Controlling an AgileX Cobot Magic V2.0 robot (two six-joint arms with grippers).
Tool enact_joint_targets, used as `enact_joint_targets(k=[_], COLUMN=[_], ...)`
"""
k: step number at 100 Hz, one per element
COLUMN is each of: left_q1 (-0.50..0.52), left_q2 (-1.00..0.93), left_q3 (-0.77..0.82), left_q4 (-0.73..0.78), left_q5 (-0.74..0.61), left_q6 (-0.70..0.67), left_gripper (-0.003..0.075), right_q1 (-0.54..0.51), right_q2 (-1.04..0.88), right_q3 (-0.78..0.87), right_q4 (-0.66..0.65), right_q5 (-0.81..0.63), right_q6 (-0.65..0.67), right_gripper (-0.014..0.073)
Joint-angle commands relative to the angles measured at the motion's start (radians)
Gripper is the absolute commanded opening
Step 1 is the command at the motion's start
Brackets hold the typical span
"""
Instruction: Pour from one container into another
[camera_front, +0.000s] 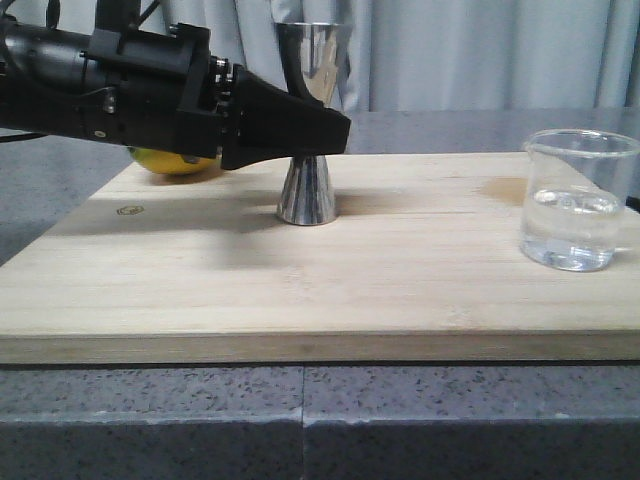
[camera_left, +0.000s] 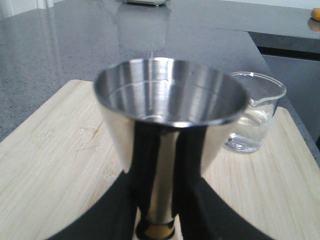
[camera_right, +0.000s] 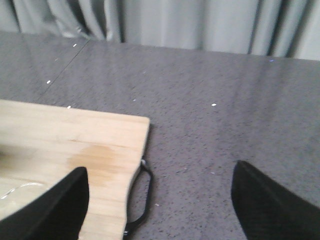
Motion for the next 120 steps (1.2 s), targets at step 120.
enact_joint_targets(k=[120], left_q1=[-0.006], left_q2=[-0.04], left_q3=[-0.067], left_q4=[-0.078], left_q5=[0.108], left_q6=[0.0], left_gripper=[0.0113], right_q1=[0.332], right_q2=[0.196], right_q3=[0.303], right_q4=[0.158], right_q5=[-0.726], right_q6=[-0.057], right_gripper=[0.0532])
